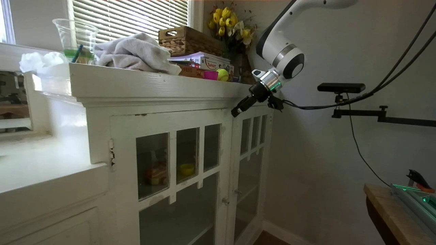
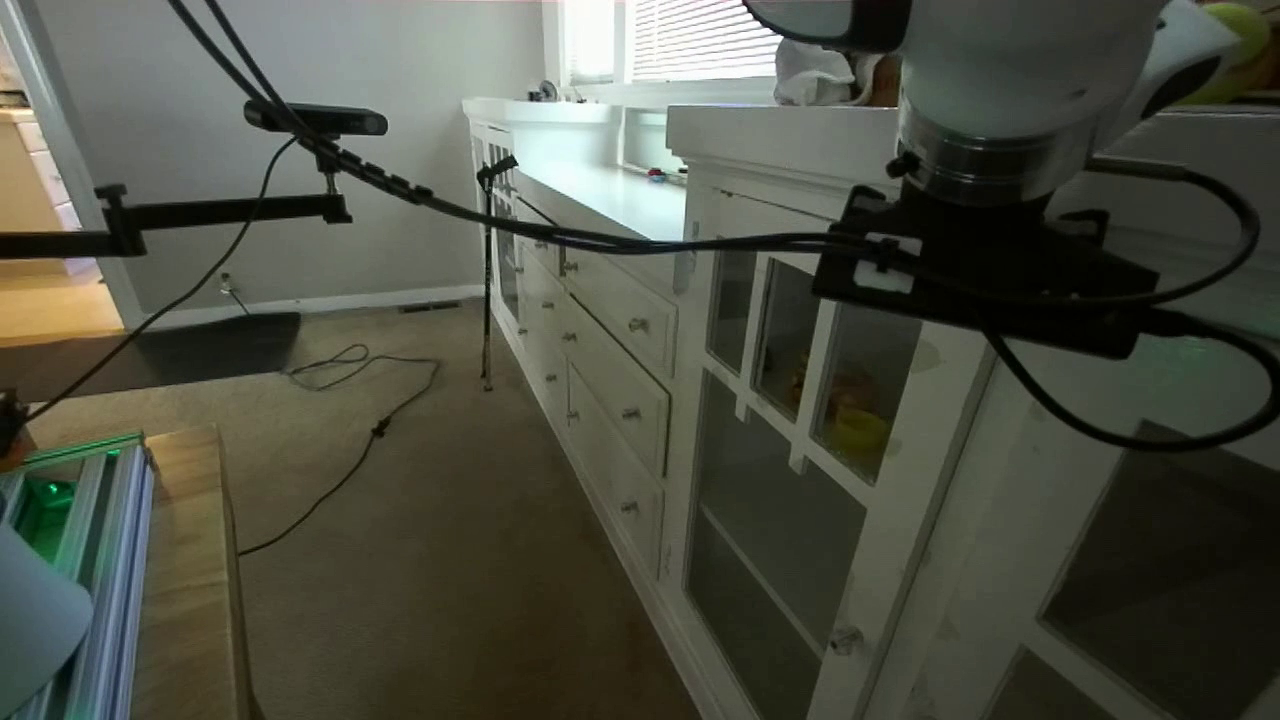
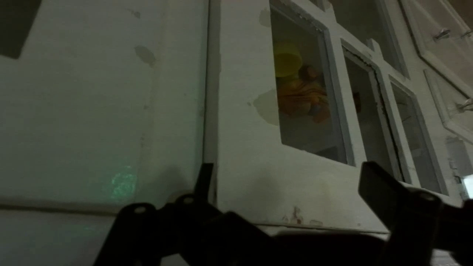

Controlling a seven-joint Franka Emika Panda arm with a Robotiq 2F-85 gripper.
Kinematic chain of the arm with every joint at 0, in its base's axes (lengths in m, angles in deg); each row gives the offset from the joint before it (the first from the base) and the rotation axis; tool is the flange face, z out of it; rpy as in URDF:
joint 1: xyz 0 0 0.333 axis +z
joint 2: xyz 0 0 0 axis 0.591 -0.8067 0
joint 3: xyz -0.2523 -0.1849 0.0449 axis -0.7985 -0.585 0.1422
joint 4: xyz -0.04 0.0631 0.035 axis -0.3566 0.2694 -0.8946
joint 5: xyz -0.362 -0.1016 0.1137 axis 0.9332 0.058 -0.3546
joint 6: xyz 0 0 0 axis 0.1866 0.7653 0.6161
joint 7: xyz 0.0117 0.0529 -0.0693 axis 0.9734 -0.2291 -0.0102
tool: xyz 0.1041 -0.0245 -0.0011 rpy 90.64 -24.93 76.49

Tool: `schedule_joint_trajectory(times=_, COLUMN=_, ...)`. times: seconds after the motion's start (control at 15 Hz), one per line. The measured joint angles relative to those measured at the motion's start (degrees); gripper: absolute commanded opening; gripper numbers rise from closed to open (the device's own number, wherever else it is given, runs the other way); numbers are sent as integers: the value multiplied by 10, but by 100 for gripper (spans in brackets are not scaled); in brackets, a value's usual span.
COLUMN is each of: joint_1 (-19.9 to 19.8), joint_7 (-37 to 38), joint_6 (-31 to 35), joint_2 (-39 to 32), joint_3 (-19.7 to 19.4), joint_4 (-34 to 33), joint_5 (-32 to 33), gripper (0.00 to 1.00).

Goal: Open the cabinet's left door

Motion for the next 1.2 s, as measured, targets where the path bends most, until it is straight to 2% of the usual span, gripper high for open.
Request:
schedule_joint_trajectory(times=0.27, joint_1=-6, joint_7=-11, joint_6=-3, joint_2=0, joint_3=5, joint_4=6, joint_5=1, gripper=100)
schedule_joint_trajectory(times=0.67, joint_1=-9, joint_7=-11, joint_6=-46, joint_2=5, joint_3=5, joint_4=33, joint_5=39, gripper=100)
schedule_joint_trajectory(times=1.2, joint_1=-17, joint_7=-11, joint_6=36, joint_2=13, joint_3=3, joint_4=29, joint_5=-9, gripper=100)
